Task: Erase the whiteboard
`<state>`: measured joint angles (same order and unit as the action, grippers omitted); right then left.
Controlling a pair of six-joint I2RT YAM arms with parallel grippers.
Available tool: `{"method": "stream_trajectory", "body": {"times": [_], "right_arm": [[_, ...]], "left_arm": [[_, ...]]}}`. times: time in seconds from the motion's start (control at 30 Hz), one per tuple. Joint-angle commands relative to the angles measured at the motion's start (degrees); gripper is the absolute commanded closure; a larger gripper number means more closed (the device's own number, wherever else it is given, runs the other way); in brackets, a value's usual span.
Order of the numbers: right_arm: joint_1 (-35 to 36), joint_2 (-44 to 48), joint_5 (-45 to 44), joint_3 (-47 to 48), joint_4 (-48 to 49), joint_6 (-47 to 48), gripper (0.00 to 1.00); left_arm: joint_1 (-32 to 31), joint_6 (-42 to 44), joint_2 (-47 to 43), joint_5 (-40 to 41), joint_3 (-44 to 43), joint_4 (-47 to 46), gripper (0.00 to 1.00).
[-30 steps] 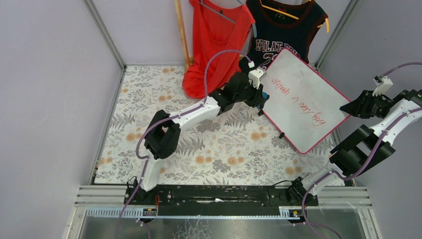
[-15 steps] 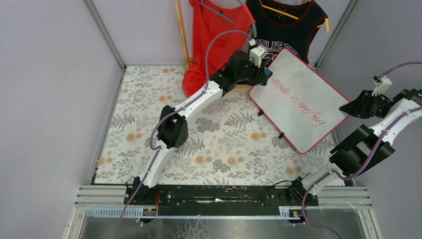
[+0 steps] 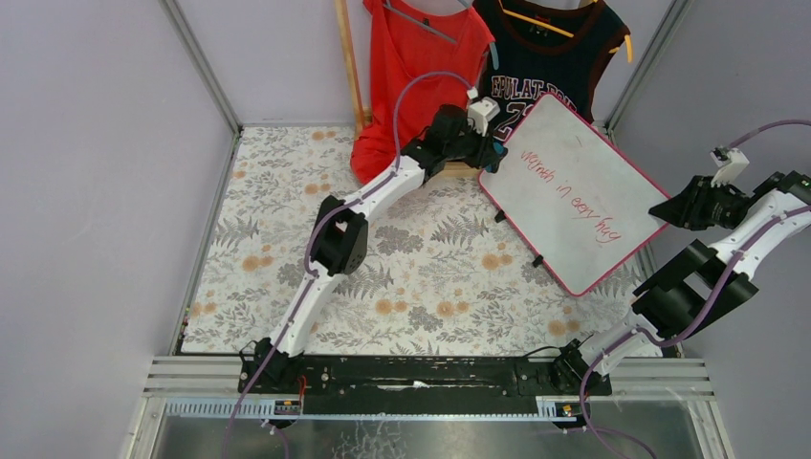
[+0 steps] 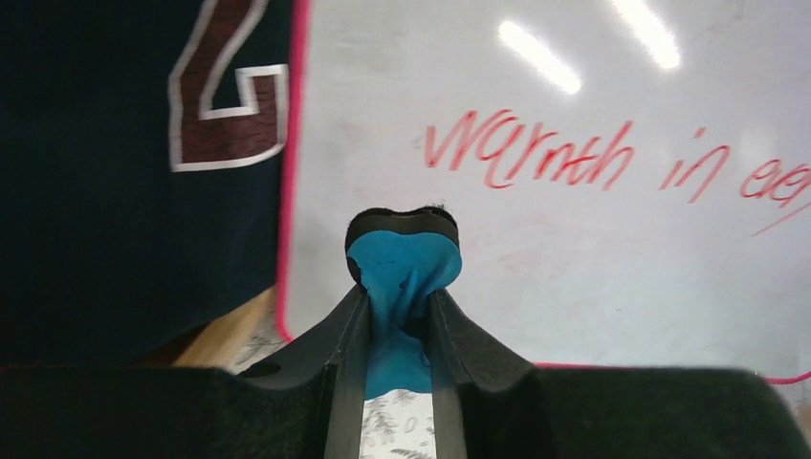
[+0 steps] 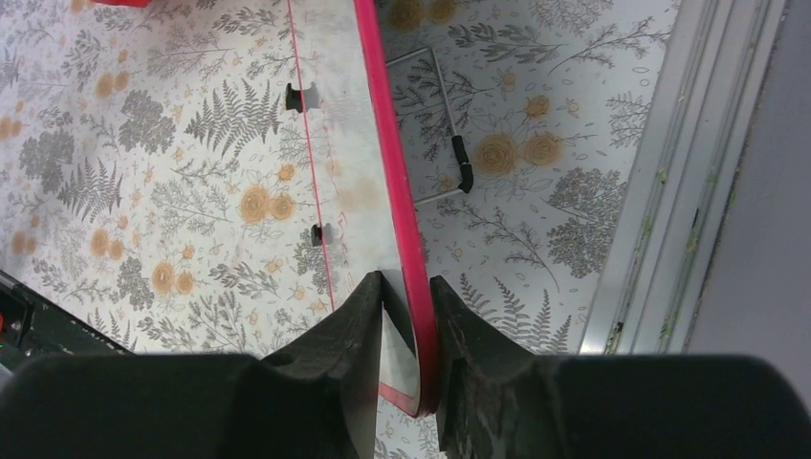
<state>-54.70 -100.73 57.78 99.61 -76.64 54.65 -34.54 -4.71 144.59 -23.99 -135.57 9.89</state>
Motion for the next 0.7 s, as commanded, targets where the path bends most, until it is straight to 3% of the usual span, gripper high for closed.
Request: {"method": "stream_trajectory", "body": {"times": [0.0,0.67], "right_arm": [[-3.21,1.24,-5.04,-3.29,-4.03,6.58,1.0],[-4.78,-1.43,-9.73,5.58,-7.89,12.51,1.0]], "left_arm": [[-2.55,-0.04,-0.35,-1.38,-2.12,-6.19,0.99],[-4.23,3.32,-2.16,-2.95,3.12,-7.33,0.98]]}}
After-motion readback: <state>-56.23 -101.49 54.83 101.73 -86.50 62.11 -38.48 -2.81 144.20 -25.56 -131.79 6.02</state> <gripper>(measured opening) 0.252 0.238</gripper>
